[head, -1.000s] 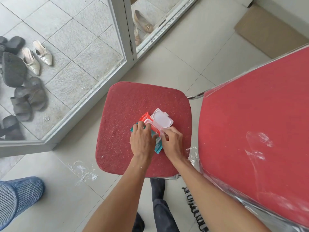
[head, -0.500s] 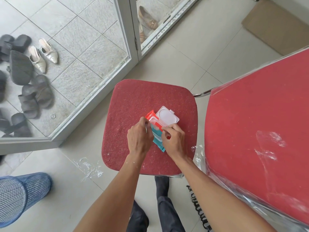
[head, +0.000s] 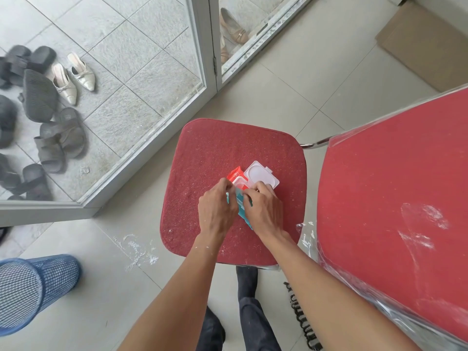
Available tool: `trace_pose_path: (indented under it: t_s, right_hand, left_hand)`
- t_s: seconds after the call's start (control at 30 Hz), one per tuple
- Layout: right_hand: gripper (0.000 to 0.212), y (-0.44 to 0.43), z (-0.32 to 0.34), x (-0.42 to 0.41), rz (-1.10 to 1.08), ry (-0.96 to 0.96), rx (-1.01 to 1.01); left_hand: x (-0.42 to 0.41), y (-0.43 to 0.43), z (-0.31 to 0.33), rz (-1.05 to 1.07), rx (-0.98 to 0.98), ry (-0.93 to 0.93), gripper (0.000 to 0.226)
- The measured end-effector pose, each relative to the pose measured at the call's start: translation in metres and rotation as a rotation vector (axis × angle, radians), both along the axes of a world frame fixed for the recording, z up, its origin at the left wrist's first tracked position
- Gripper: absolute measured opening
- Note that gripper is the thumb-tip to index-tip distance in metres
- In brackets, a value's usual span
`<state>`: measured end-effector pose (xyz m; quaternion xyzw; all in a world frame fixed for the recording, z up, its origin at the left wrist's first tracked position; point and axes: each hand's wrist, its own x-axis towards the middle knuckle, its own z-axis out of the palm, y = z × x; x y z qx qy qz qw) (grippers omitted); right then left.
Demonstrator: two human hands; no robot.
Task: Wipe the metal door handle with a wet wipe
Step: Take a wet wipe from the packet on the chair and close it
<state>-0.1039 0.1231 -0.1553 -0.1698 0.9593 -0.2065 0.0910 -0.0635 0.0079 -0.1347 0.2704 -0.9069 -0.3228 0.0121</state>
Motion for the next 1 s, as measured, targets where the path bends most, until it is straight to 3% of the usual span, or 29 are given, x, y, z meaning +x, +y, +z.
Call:
trace_pose_path:
  t_s: [0.17, 0.37, 0.63, 0.77, 1.0]
  right_hand:
    - [0.011, 0.000, -0.003, 0.001, -0.091, -0.092, -0.102]
    - [0.011, 0.004, -0.004, 0.004, -0.177, -0.105, -0.189]
    - [0.010, 0.009, -0.003, 0.009, -0.253, -0.141, -0.289]
    - [0.012, 0.009, 0.012, 0.001, -0.460, -0.087, -0.534]
    - [0.008, 0.018, 0.037, -0.031, -0.828, 0.014, -0.623]
  left_hand:
    - [0.007, -0.002, -0.003, -0.173, -0.091, 0.017, 0.024]
    - [0.012, 0.005, -0.005, -0.373, -0.226, -0.160, 0.034]
    - [0.012, 0.015, -0.002, -0.369, -0.224, -0.231, 0.051]
    - [0.012, 0.021, -0.003, -0.344, -0.207, -0.257, 0.038]
    - [0.021, 0.027, -0.015, -0.455, -0.282, -0.274, 0.047]
